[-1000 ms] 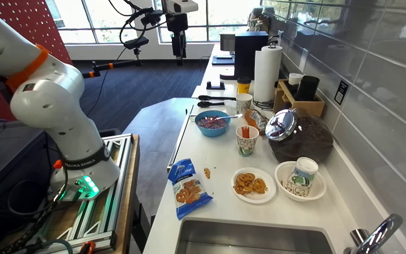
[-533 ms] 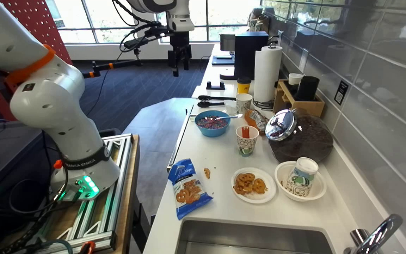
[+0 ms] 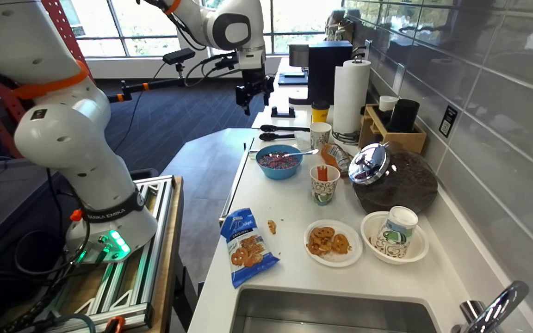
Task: Move the orange packet forwards.
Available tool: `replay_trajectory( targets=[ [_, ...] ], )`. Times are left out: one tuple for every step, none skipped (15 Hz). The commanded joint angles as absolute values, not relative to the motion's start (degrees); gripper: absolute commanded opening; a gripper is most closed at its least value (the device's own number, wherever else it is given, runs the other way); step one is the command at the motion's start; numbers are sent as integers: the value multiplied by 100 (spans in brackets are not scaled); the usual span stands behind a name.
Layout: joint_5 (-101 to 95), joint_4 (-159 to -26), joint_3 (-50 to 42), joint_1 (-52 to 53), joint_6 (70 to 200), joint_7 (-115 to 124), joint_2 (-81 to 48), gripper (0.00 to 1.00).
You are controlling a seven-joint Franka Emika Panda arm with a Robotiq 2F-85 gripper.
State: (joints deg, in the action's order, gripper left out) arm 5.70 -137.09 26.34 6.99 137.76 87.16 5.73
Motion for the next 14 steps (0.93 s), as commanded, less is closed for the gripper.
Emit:
replay_trajectory(
  targets=[
    [-286, -13219, 2236, 807, 14344, 10107, -237, 100],
    [-593, -13049, 2088, 850, 14446, 10521, -432, 100],
    [-868, -12895, 1924, 901, 14486, 10885, -584, 100],
    [-1187, -12717, 1733, 953, 14494, 11230, -755, 100],
    [-1488, -12522, 1541, 1034, 14461, 11586, -919, 100],
    [-1809, -12275, 1372, 1156, 14410, 11921, -1134, 100],
    [-2024, -12036, 1233, 1296, 14358, 12160, -1338, 100],
    [-2154, -11848, 1101, 1412, 14326, 12252, -1528, 100],
    [-2274, -11673, 979, 1544, 14367, 12388, -1686, 100],
    [-2229, -11507, 906, 1655, 14404, 12403, -1862, 100],
    [-2277, -11361, 800, 1779, 14427, 12457, -2037, 100],
    [-2304, -11234, 708, 1896, 14486, 12467, -2181, 100],
    [-2353, -11102, 602, 2015, 14511, 12491, -2314, 100],
    [-2506, -10989, 450, 2146, 14556, 12553, -2441, 100]
  ],
)
